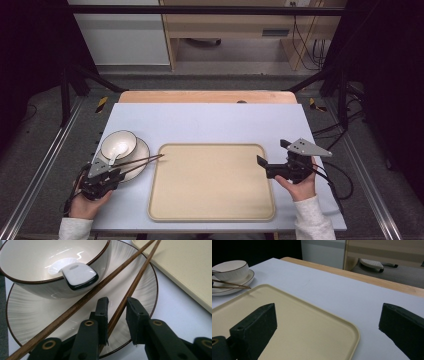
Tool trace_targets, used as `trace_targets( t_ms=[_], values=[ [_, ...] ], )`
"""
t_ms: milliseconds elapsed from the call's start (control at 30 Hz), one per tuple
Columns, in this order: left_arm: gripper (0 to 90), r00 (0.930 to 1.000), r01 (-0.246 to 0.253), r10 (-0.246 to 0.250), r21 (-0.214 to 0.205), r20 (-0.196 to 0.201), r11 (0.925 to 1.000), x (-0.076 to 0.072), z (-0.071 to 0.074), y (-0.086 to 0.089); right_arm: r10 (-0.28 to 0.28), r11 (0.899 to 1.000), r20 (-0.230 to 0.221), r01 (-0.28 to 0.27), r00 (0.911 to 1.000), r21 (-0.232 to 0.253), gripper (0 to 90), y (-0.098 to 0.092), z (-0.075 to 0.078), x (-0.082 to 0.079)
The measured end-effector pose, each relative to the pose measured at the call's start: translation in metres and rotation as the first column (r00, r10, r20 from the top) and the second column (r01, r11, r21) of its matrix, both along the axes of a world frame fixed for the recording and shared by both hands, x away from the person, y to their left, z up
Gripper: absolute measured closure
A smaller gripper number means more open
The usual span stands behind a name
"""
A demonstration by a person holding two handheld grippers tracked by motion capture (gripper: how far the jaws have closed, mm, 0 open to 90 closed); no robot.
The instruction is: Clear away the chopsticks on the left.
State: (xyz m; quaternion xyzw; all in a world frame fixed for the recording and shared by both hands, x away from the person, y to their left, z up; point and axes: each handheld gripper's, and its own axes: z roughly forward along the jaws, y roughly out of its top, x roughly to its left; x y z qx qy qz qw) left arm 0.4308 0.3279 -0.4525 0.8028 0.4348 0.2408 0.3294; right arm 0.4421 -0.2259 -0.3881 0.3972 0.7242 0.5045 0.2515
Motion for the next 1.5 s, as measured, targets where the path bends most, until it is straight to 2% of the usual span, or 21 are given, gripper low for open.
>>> trace_targets(
  t_ms=[100, 367, 500, 633, 733, 867, 1100, 1333, 1433, 1500],
  values=[
    [79.0, 0.9999, 0.006, -0.006, 0.0, -0.01, 1.0, 0.0, 0.002, -0.002, 0.002, 1.0, -0.001, -0.002, 1.0, -0.002, 2.1, 0.0, 0.0, 0.0],
    [84.2, 0.9997, 0.003, -0.003, -0.003, -0.022, 1.0, -0.001, 0.003, -0.009, 0.001, 1.0, 0.0, -0.001, 1.0, 0.001, 2.0, 0.0, 0.0, 0.0],
    [81.9, 0.9997, -0.016, 0.016, -0.002, -0.016, 0.9999, 0.0, 0.004, -0.011, 0.003, 1.0, 0.0, -0.003, 1.0, 0.0, 1.9, 0.0, 0.0, 0.0],
    [78.3, 0.9992, -0.039, 0.038, -0.036, -0.015, 0.9986, 0.003, 0.005, -0.011, 0.004, 1.0, 0.004, -0.004, 1.0, 0.004, 1.9, -0.001, 0.001, 0.0],
    [78.6, 0.998, -0.043, 0.042, -0.03, -0.048, 0.9986, 0.008, 0.003, -0.012, 0.003, 1.0, 0.003, -0.003, 1.0, 0.006, 1.9, -0.001, 0.001, -0.001],
    [80.8, 0.9966, -0.044, 0.042, -0.021, -0.07, 0.9988, 0.01, 0.001, -0.013, 0.005, 1.0, 0.004, -0.005, 1.0, 0.011, 1.9, -0.002, 0.002, -0.001],
    [84.5, 0.9955, -0.043, 0.041, -0.027, -0.086, 0.9987, 0.011, 0.002, -0.016, 0.006, 1.0, 0.005, -0.006, 1.0, 0.014, 1.9, -0.002, 0.002, -0.001],
    [84.7, 0.9959, -0.051, 0.049, -0.032, -0.076, 0.9982, 0.007, 0.006, -0.018, 0.005, 1.0, 0.006, -0.005, 1.0, 0.012, 1.9, -0.002, 0.002, -0.001],
    [84.8, 0.9969, -0.062, 0.06, -0.051, -0.052, 0.9968, 0.003, 0.01, -0.021, 0.003, 1.0, 0.008, -0.003, 1.0, 0.013, 1.8, -0.003, 0.003, -0.002],
    [84.8, 0.9973, -0.06, 0.057, -0.049, -0.046, 0.997, 0.002, 0.012, -0.022, 0.0, 1.0, 0.011, 0.0, 0.9999, 0.018, 1.6, -0.004, 0.004, -0.003]
  ],
)
